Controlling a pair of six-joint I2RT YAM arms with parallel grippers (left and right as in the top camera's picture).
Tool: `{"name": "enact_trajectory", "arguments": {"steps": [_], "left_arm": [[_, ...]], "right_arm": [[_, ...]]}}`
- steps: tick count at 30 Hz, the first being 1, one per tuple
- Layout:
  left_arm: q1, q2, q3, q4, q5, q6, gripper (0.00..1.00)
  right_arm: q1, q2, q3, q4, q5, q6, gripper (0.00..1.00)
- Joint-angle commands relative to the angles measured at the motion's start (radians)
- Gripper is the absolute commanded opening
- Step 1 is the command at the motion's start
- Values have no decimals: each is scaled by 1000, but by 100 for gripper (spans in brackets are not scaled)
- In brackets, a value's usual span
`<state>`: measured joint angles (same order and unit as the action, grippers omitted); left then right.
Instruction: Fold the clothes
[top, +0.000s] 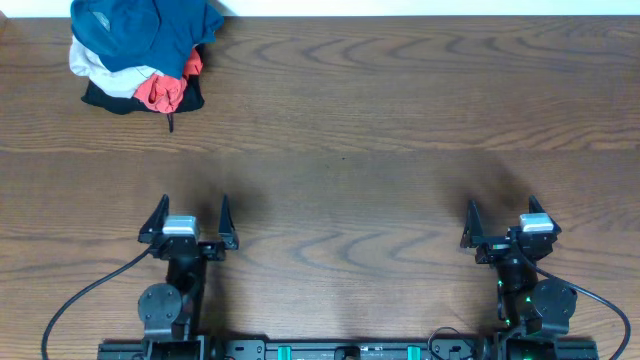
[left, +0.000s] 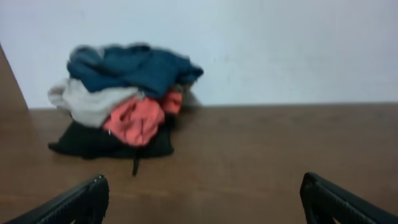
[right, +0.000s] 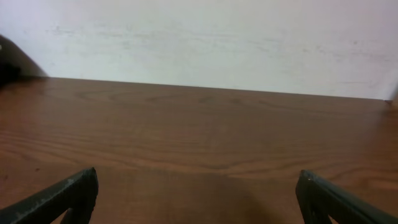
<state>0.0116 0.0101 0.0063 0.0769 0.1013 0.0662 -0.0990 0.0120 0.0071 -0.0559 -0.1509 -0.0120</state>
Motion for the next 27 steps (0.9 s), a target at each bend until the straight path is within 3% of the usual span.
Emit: {"name": "enact_trajectory", "arguments": {"steps": [1, 7, 27], "left_arm": [[5, -9, -2, -38, 3, 34, 98], [5, -9, -2, -143, 1, 28, 98], [5, -4, -2, -140, 3, 27, 98]], "right_arm": [[-12, -6, -2, -5, -10, -12, 99], [-12, -6, -2, -5, -10, -12, 99], [-12, -6, -2, -5, -10, -12, 99]]}}
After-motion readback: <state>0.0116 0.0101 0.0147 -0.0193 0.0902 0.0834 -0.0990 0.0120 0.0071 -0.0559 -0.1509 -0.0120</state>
